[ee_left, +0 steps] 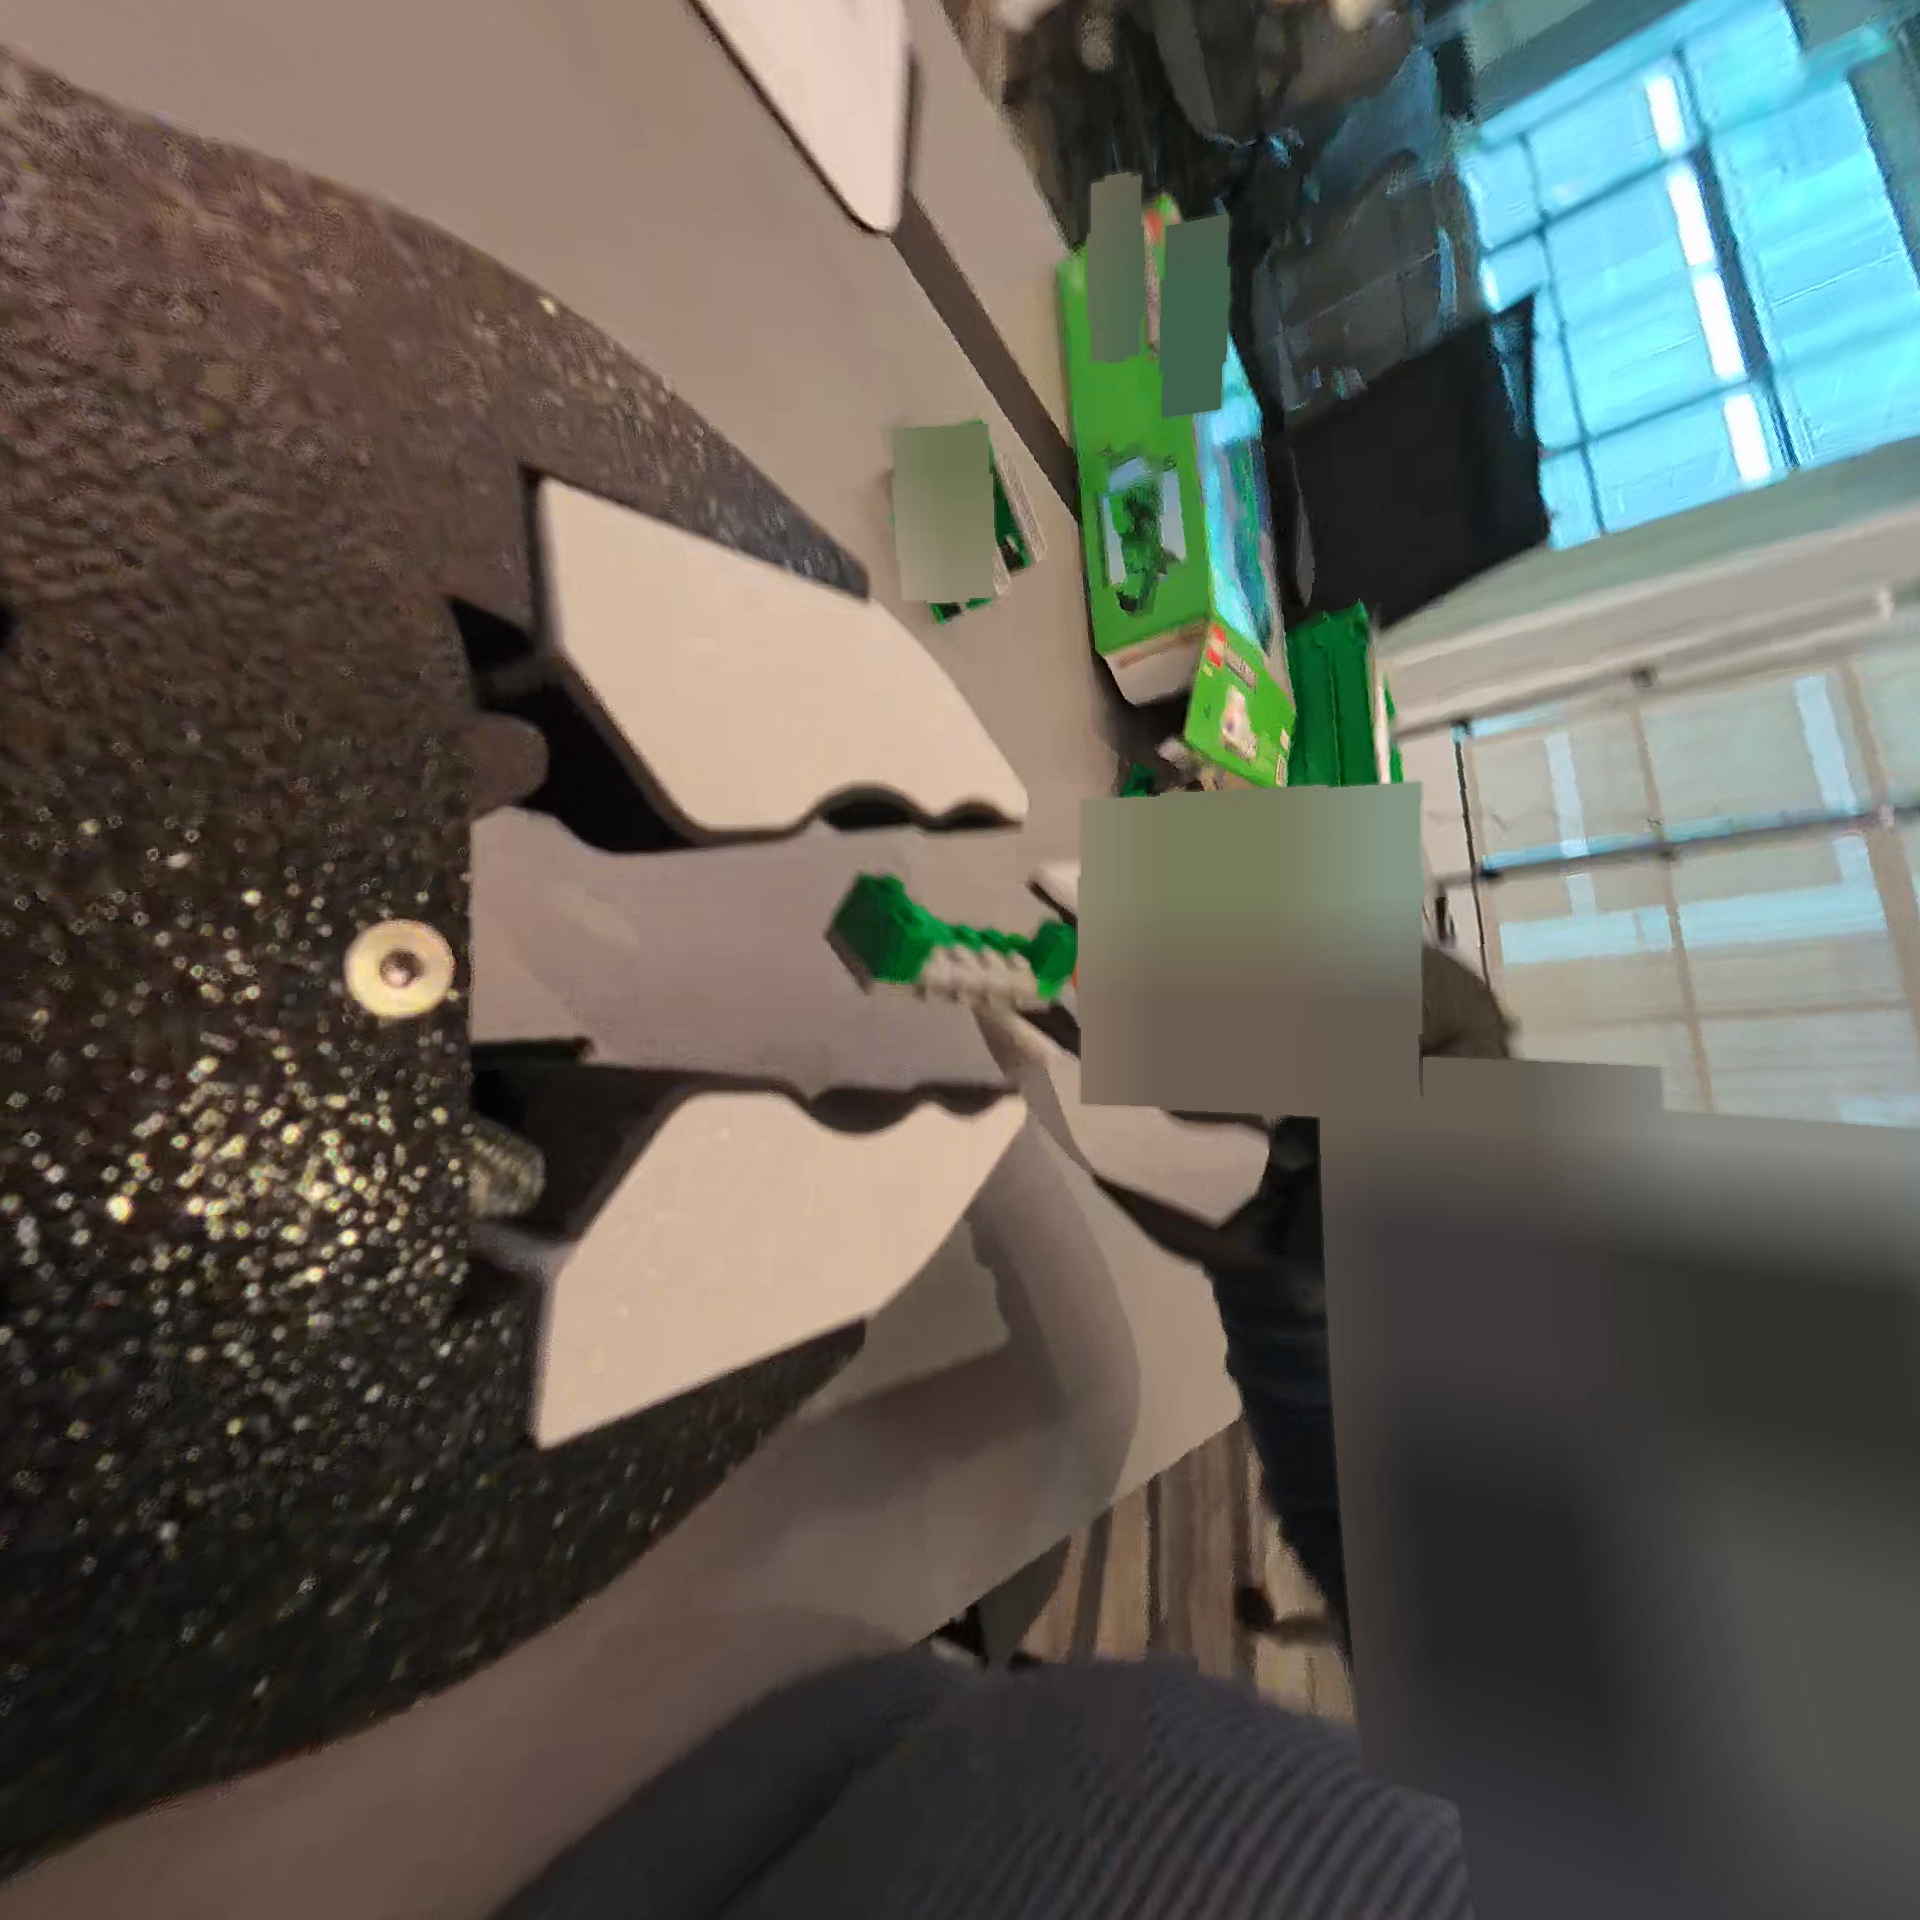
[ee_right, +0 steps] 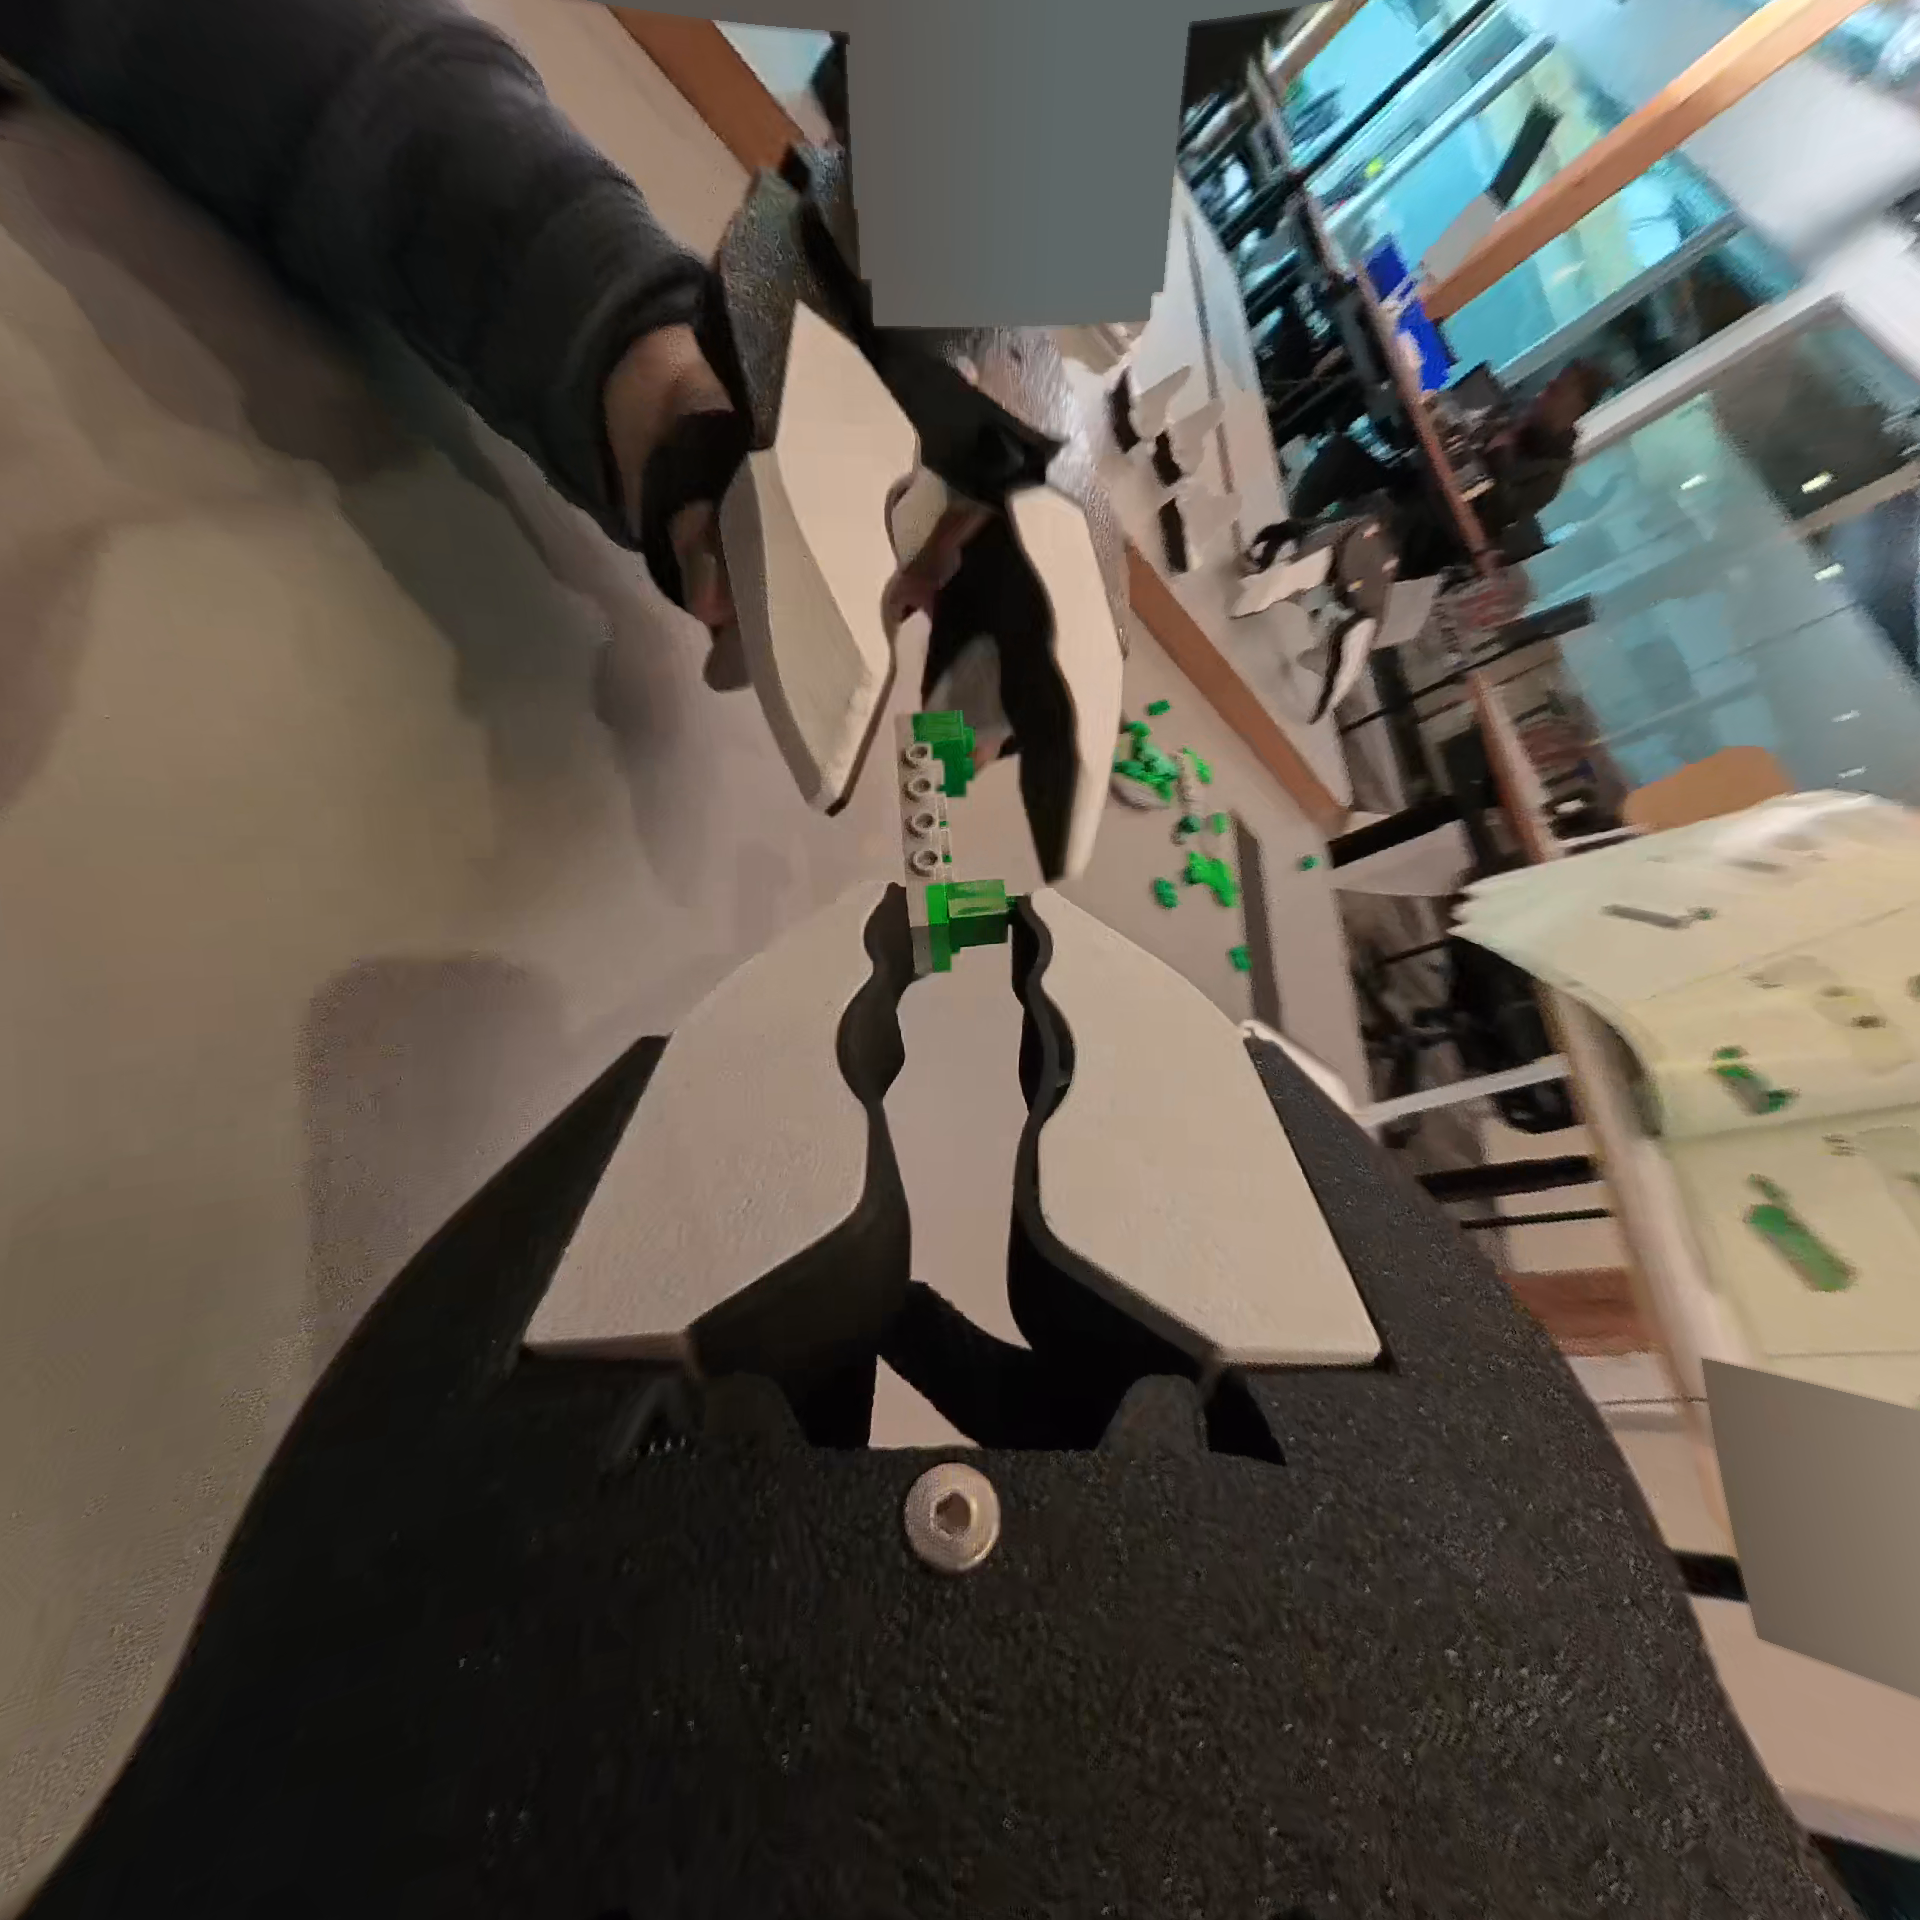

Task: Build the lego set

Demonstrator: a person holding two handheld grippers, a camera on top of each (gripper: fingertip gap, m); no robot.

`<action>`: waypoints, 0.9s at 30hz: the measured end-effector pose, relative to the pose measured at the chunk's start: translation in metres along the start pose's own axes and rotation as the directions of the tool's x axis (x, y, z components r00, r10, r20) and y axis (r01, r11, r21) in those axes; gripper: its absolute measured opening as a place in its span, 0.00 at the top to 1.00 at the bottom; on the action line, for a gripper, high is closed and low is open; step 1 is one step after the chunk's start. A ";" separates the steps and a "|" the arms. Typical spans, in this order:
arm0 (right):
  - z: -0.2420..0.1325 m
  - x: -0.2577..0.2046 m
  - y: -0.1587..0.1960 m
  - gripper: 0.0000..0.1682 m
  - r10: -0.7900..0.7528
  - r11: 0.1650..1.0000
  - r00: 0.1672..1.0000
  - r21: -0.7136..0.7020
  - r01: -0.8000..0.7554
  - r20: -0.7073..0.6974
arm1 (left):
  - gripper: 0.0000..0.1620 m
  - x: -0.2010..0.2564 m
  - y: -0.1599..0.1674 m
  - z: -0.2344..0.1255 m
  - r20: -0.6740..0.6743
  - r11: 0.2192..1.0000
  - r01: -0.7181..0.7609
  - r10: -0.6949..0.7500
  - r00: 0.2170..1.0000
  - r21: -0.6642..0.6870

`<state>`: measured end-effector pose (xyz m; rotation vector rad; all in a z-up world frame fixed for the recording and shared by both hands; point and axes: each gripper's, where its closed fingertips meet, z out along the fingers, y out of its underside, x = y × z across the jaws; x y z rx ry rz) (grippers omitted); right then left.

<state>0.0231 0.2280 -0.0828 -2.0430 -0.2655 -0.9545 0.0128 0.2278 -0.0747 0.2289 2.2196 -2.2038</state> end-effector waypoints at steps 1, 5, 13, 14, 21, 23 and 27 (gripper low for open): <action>-0.001 0.003 -0.002 0.89 -0.034 0.999 0.999 0.002 0.035 -0.033 | 0.65 -0.007 0.003 -0.001 0.026 0.999 0.039 -0.038 0.999 -0.018; -0.003 0.008 -0.006 0.89 -0.154 0.988 0.983 -0.010 0.154 -0.094 | 0.62 -0.009 0.008 -0.001 -0.022 0.982 0.187 -0.188 0.982 -0.036; -0.001 0.004 -0.007 0.89 -0.380 0.924 0.916 -0.082 0.372 -0.127 | 0.82 0.000 0.010 0.002 -0.109 0.967 0.249 -0.253 0.961 -0.047; -0.001 0.005 -0.006 0.89 -0.390 0.920 0.911 -0.097 0.380 -0.132 | 0.88 0.003 0.010 0.002 -0.120 0.969 0.242 -0.246 0.962 -0.046; -0.003 -0.006 -0.005 0.82 0.118 0.993 0.991 0.003 -0.118 0.061 | 0.88 0.002 0.019 0.001 -0.058 0.991 0.068 -0.075 0.996 -0.119; -0.006 -0.002 -0.006 0.84 0.269 0.962 0.956 0.024 -0.274 0.117 | 0.89 0.001 0.021 0.001 -0.040 0.990 0.018 -0.024 0.999 -0.141; -0.010 -0.004 -0.008 0.92 0.406 0.909 0.888 0.010 -0.418 0.217 | 0.89 0.000 0.025 0.002 -0.025 0.985 -0.033 0.029 0.999 -0.171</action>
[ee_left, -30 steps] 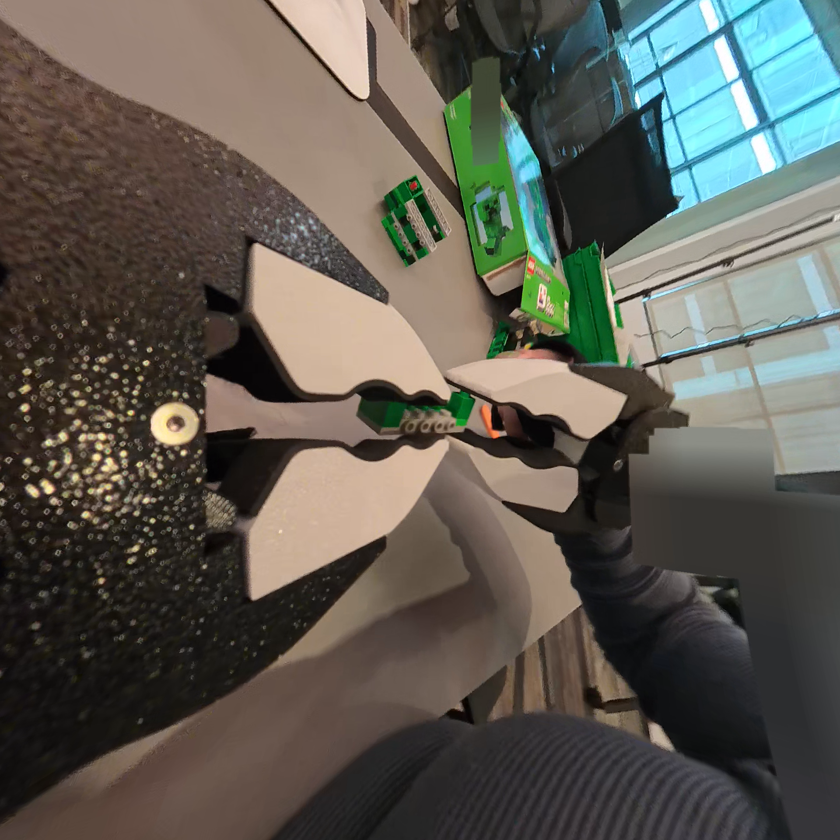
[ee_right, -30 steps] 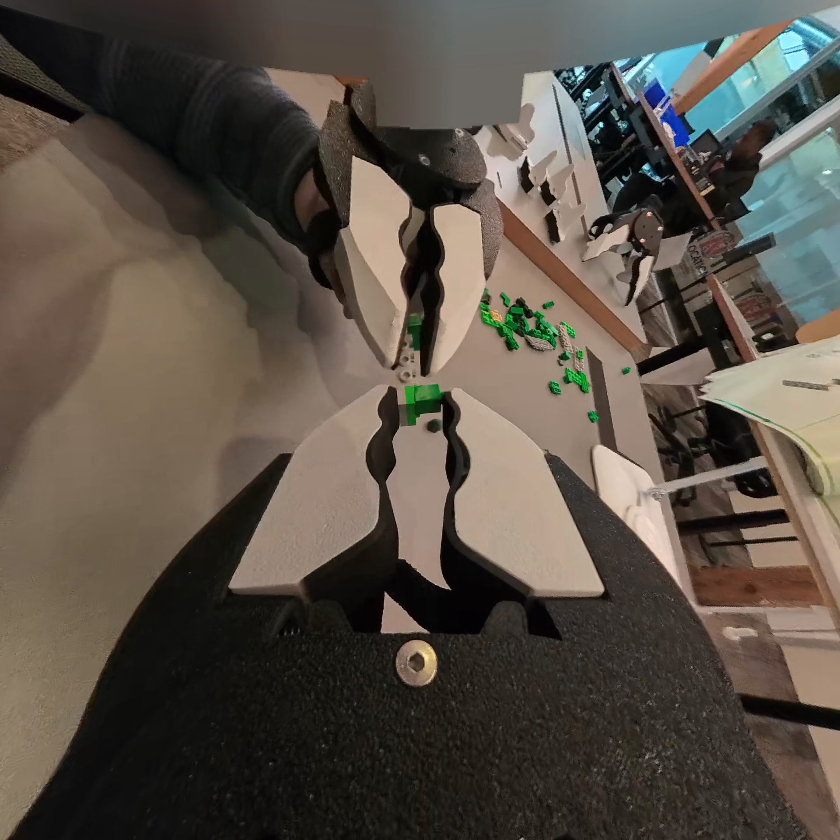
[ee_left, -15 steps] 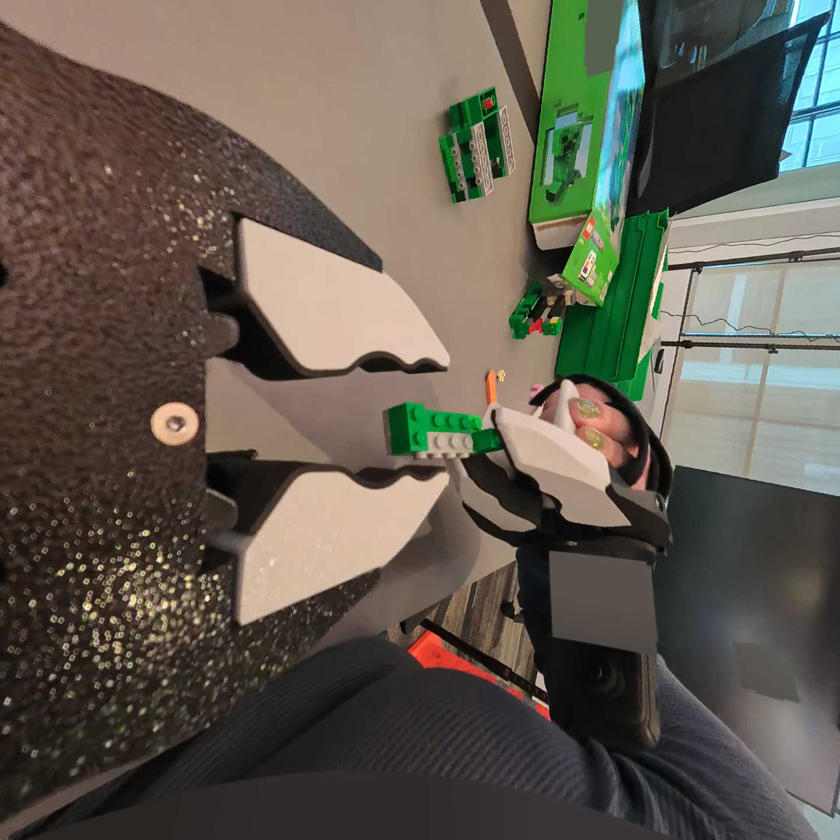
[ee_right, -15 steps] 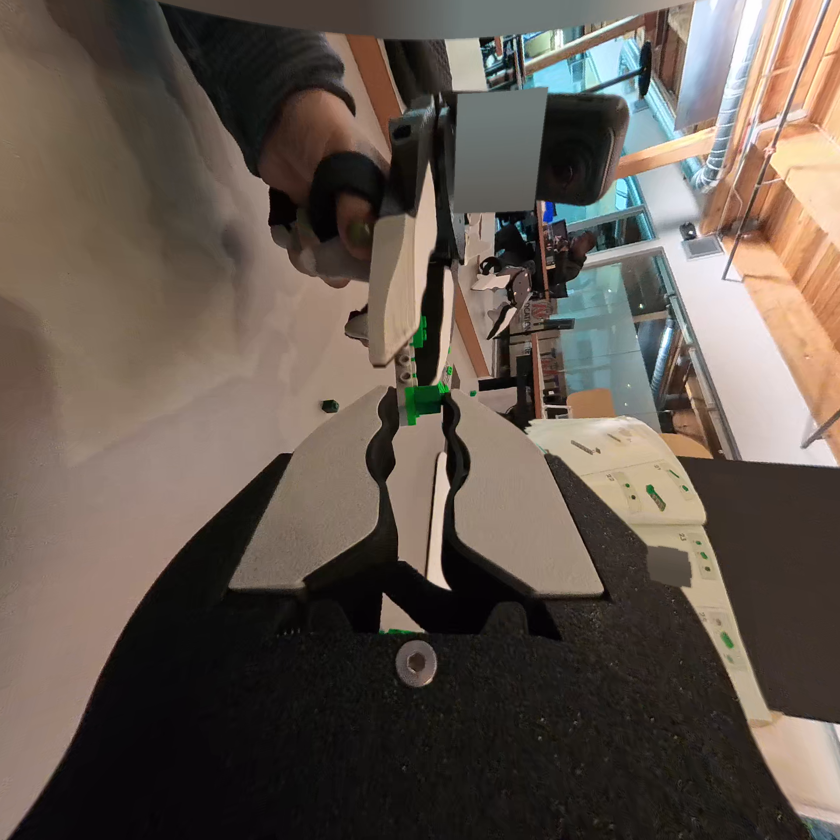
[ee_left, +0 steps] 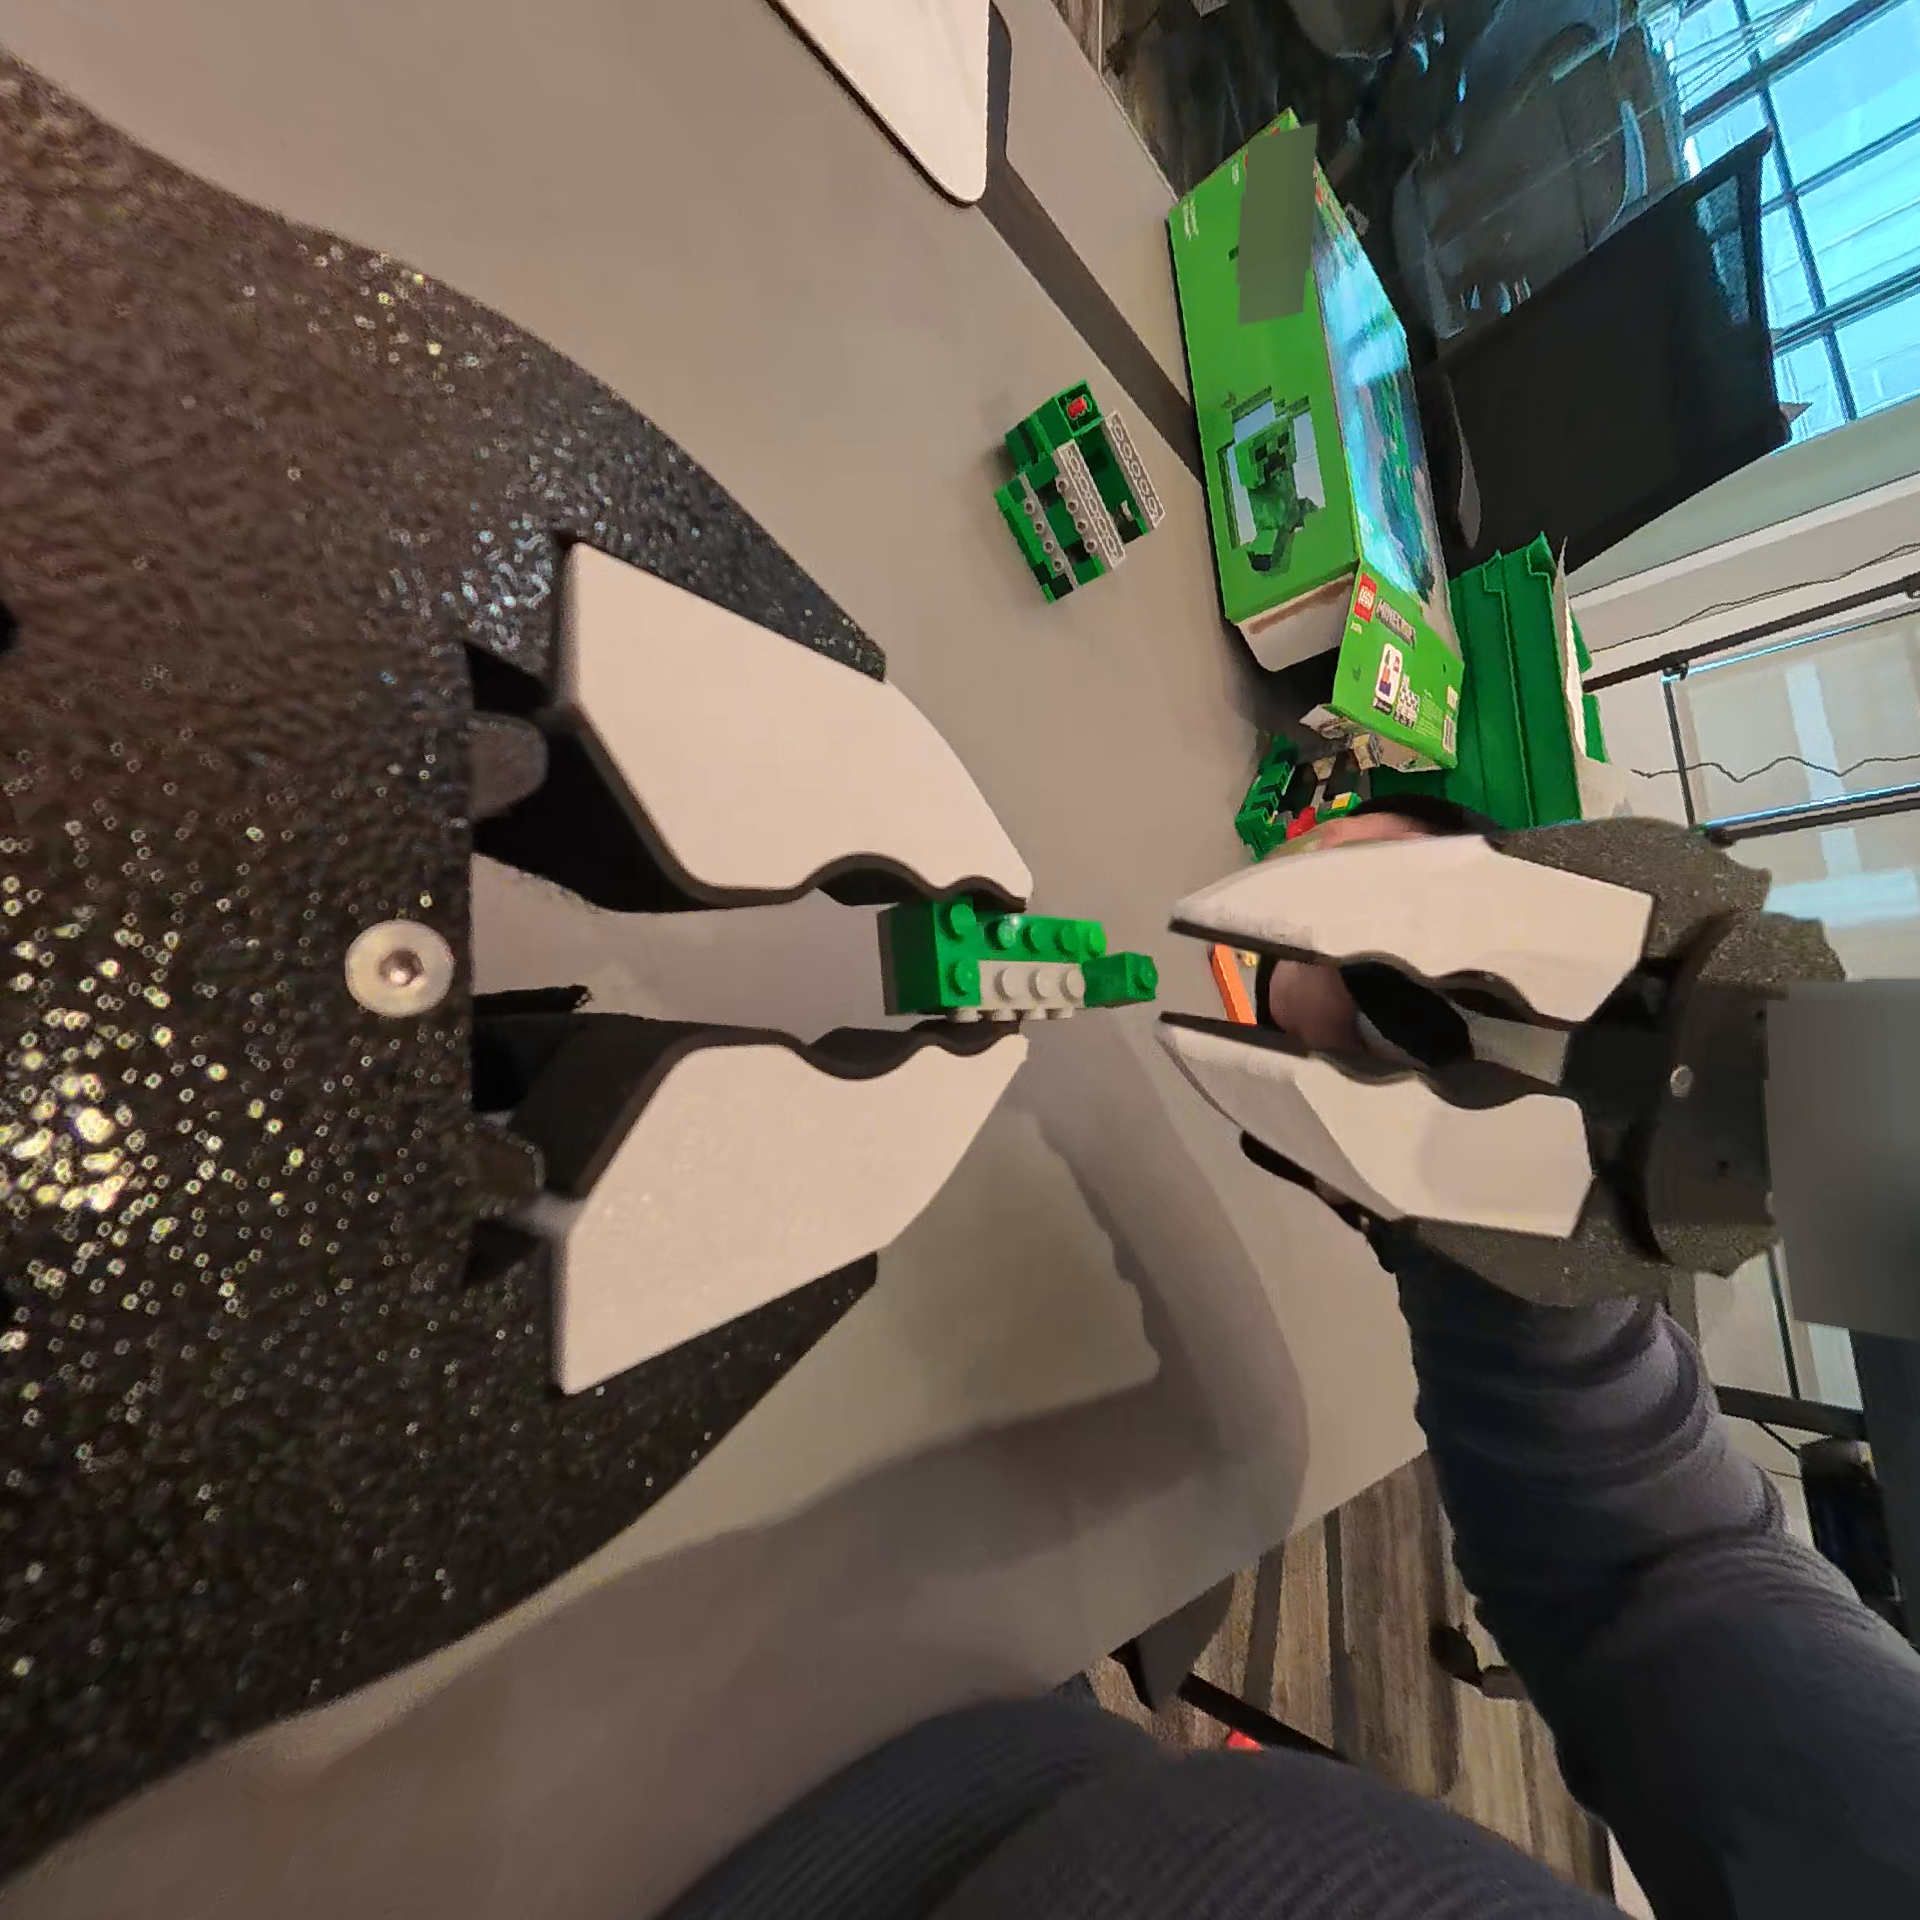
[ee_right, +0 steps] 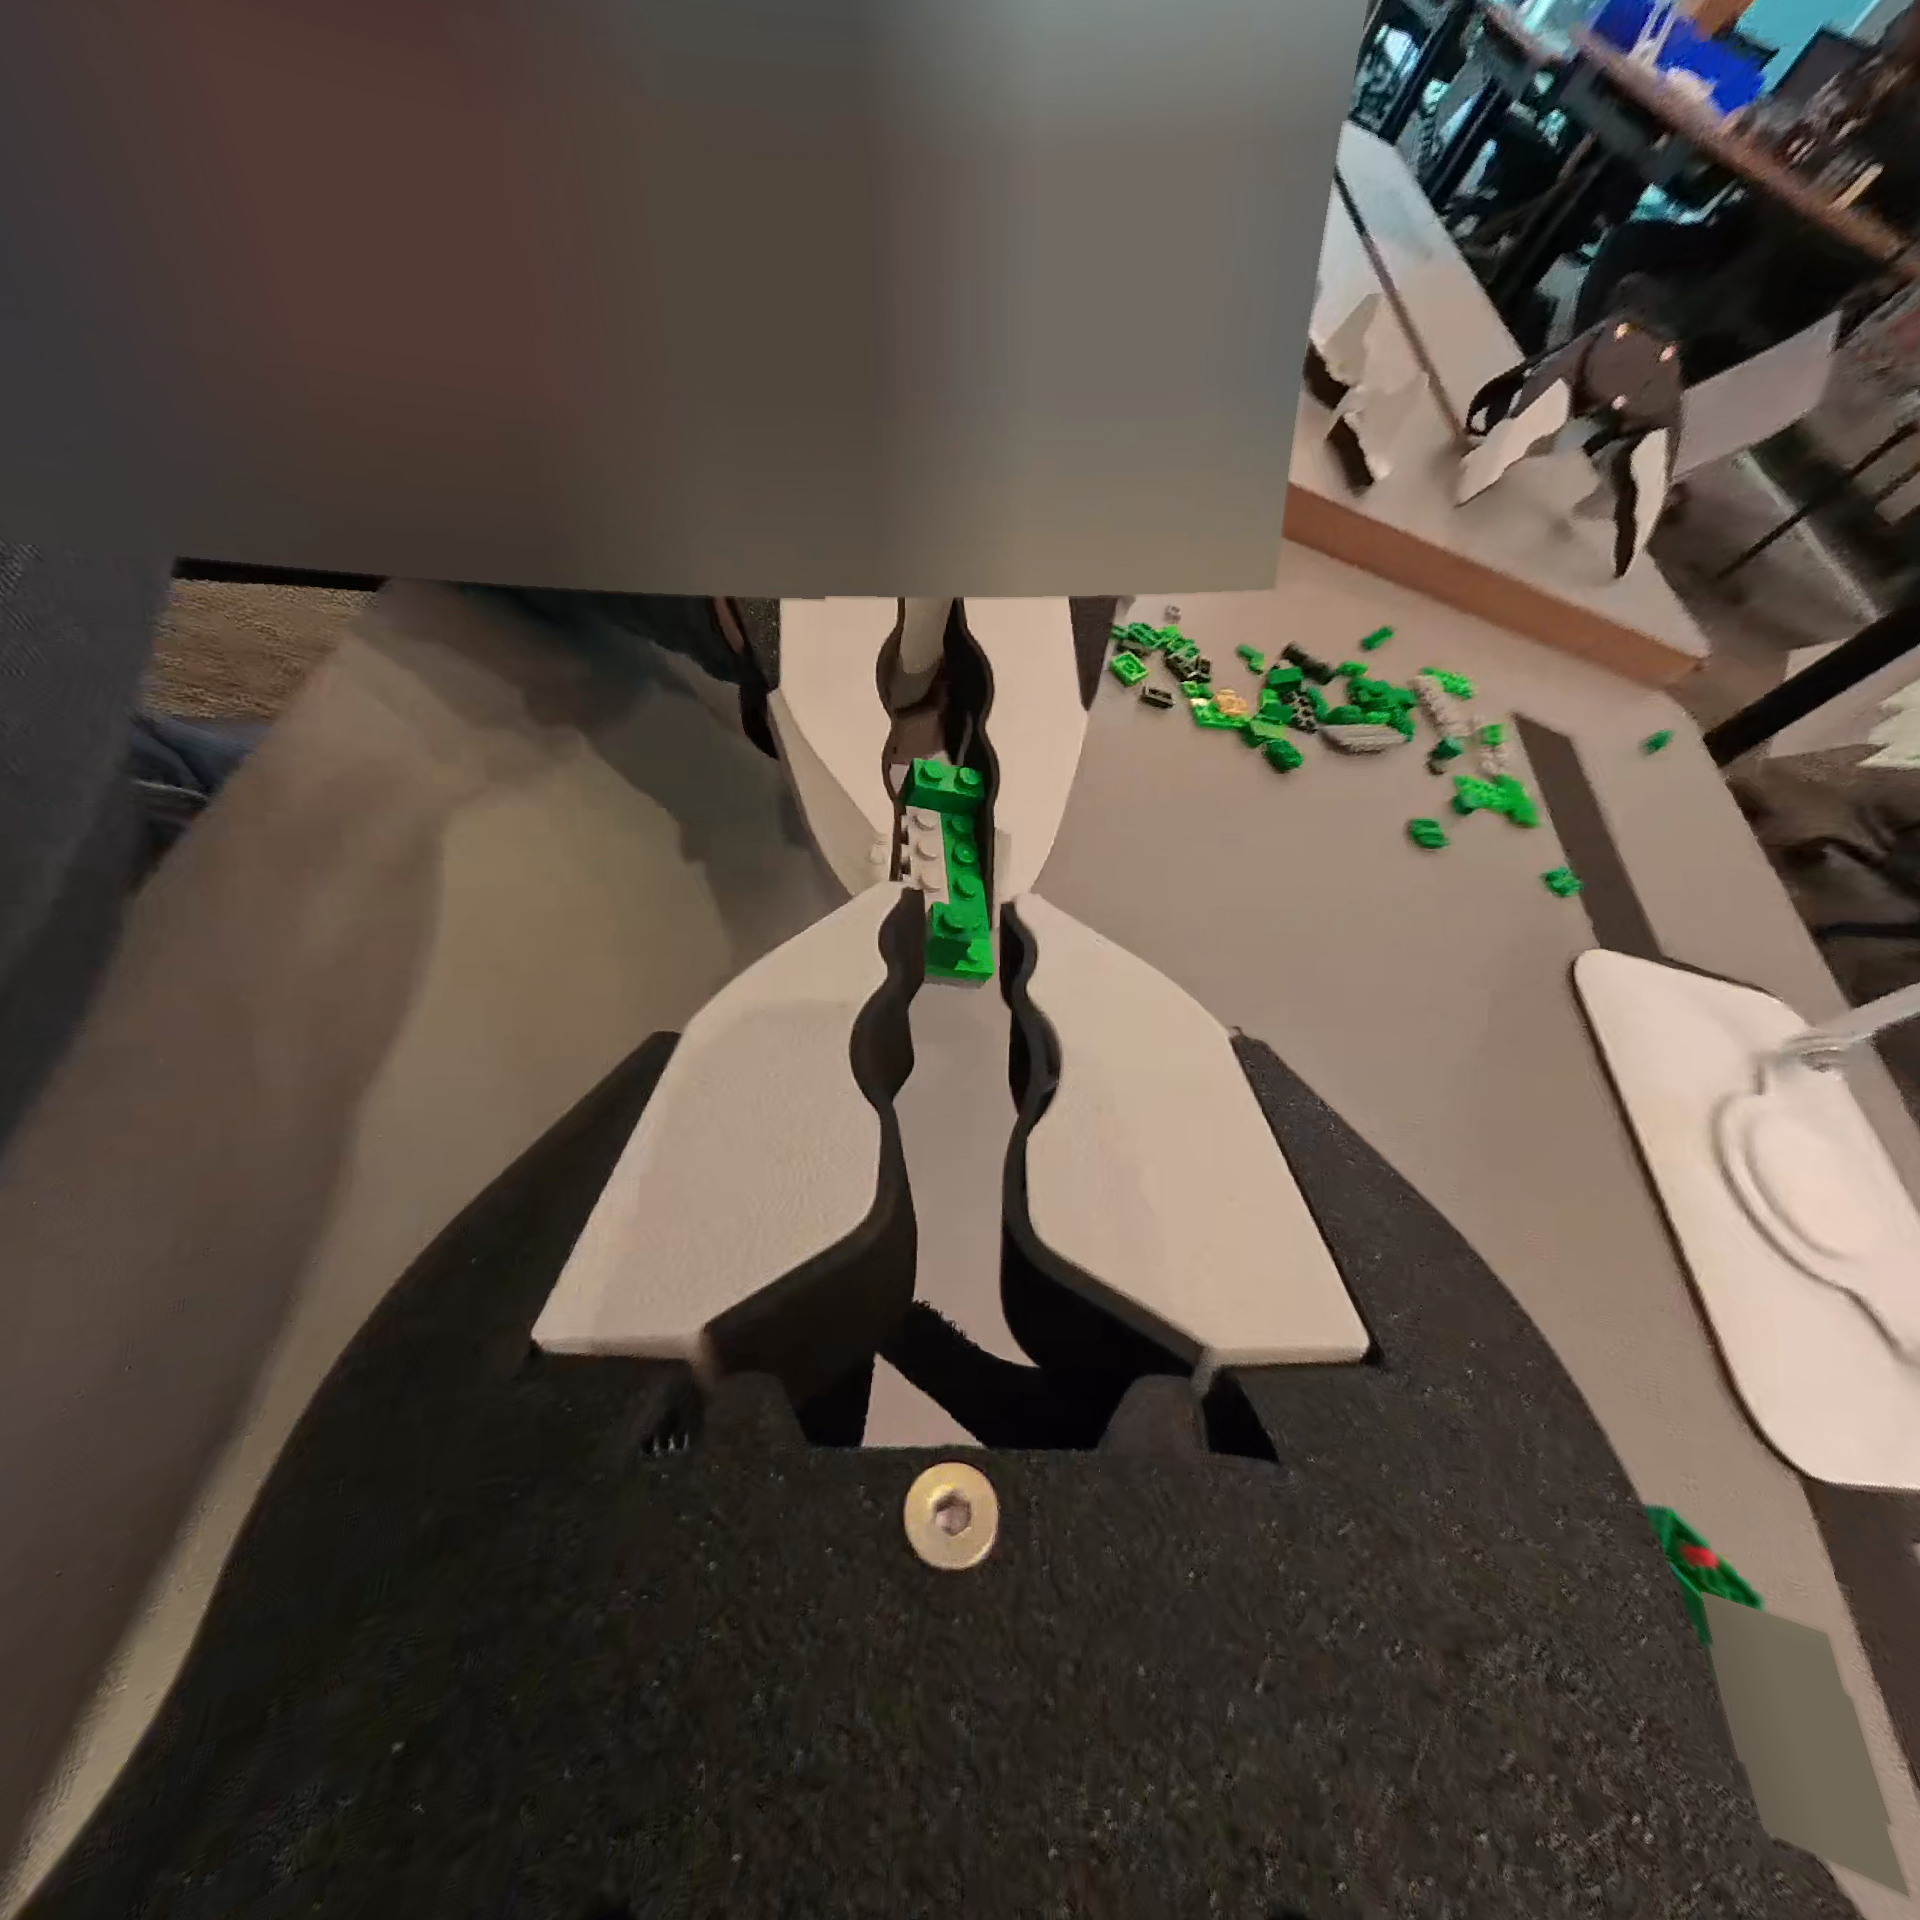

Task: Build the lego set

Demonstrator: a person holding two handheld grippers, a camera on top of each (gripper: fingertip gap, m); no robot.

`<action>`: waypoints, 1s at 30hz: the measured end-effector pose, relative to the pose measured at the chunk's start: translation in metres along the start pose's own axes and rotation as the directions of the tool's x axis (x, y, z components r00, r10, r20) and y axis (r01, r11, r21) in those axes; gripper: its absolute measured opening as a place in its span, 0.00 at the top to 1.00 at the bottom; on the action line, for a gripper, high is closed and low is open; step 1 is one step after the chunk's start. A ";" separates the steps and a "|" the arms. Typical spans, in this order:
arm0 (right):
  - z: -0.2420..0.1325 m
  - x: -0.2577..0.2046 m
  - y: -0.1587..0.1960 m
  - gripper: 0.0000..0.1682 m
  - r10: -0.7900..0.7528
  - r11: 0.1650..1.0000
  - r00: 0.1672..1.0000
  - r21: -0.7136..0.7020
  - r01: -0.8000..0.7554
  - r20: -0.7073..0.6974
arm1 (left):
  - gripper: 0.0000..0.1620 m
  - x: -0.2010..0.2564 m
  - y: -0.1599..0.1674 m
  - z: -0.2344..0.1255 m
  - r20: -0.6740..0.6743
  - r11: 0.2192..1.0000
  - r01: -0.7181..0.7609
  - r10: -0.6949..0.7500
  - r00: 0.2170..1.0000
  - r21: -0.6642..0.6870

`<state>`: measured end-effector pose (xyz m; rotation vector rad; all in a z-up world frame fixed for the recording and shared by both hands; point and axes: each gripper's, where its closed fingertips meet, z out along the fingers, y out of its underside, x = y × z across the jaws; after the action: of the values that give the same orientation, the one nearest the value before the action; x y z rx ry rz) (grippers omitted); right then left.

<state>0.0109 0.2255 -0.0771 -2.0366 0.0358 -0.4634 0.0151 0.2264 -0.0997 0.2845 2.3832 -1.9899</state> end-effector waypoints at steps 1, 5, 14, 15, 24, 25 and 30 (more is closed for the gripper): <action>0.000 -0.001 0.001 0.93 0.004 1.000 1.000 -0.010 -0.004 0.008 | 0.89 0.000 0.000 0.000 0.000 1.000 -0.005 0.005 1.000 -0.002; 0.004 -0.005 0.008 0.91 -0.006 0.998 1.000 -0.056 0.008 0.020 | 0.89 0.001 0.000 0.000 0.004 1.000 -0.023 0.023 1.000 -0.004; 0.003 -0.013 0.007 0.95 -0.039 0.997 0.996 -0.063 0.044 0.075 | 0.89 0.008 -0.003 0.000 -0.027 0.998 -0.064 0.064 0.998 0.016; 0.003 -0.014 0.007 0.95 -0.047 0.997 0.996 -0.059 0.052 0.081 | 0.89 0.009 -0.005 0.000 -0.028 0.997 -0.074 0.075 0.997 0.020; 0.000 -0.023 0.005 0.95 -0.142 0.986 0.979 -0.061 0.152 0.147 | 0.89 0.018 -0.008 0.000 -0.062 0.993 -0.117 0.119 0.991 0.036; -0.001 -0.024 0.005 0.95 -0.155 0.984 0.975 -0.061 0.166 0.156 | 0.89 0.019 -0.008 0.000 -0.069 0.992 -0.118 0.120 0.990 0.036; -0.003 -0.030 0.006 0.95 -0.203 0.973 0.954 -0.065 0.223 0.221 | 0.89 0.026 -0.007 0.002 -0.106 0.992 -0.118 0.122 0.987 0.042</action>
<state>-0.0173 0.2268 -0.0899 -2.1788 -0.3016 -0.3797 -0.0115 0.2265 -0.0963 0.5381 2.3310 -2.0141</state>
